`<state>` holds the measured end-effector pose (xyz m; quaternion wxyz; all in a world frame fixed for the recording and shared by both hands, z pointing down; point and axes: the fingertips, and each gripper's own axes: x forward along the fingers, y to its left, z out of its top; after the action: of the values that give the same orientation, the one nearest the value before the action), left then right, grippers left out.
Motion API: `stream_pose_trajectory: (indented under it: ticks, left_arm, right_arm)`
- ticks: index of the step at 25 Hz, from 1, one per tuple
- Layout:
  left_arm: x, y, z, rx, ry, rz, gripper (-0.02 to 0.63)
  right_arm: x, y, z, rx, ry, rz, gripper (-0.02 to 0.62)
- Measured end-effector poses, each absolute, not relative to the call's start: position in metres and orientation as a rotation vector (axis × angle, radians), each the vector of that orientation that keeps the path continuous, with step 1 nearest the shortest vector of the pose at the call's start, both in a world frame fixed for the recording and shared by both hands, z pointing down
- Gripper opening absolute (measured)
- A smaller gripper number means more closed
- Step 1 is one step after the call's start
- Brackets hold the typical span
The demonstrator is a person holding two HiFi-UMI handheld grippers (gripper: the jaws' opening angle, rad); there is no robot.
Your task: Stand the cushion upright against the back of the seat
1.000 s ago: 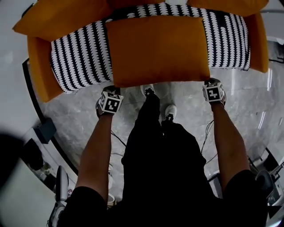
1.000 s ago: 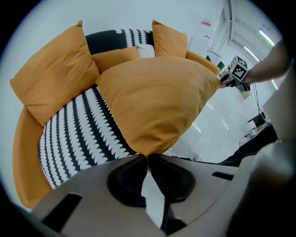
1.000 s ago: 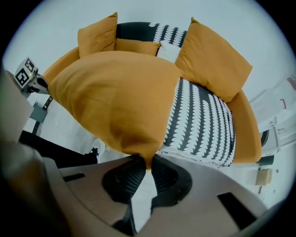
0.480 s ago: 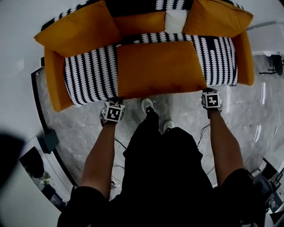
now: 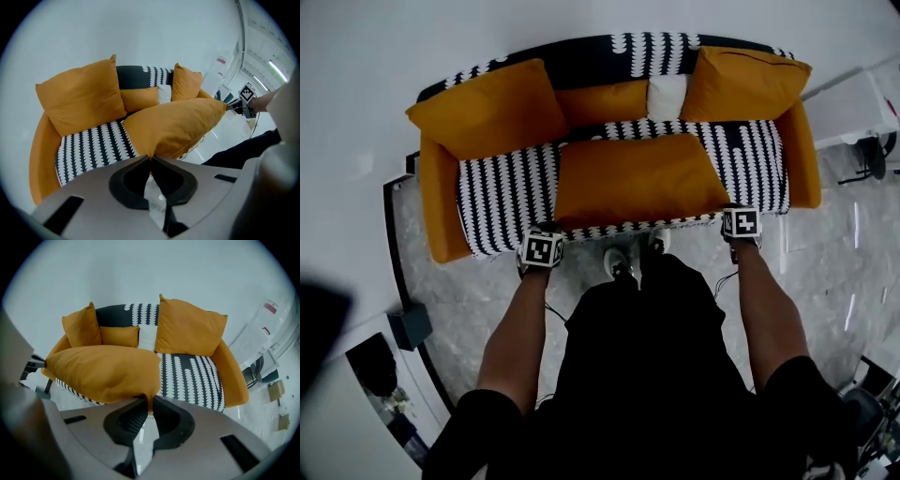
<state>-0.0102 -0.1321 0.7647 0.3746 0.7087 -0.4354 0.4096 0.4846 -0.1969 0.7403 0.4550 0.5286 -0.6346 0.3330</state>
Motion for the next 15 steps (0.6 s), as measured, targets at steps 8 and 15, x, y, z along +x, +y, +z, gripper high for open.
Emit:
stream_pose_trajectory:
  ticks: [8, 15]
  left_arm:
    - [-0.014, -0.169, 0.736, 1.790, -1.195, 0.934, 0.029]
    - [-0.017, -0.220, 0.709, 1.783, -1.261, 0.867, 0.029]
  right_arm:
    - [0.482, -0.238, 0.710, 1.318, -1.663, 0.819, 0.057]
    - [0.477, -0.284, 0.689, 1.349, -1.781, 0.876, 0.057]
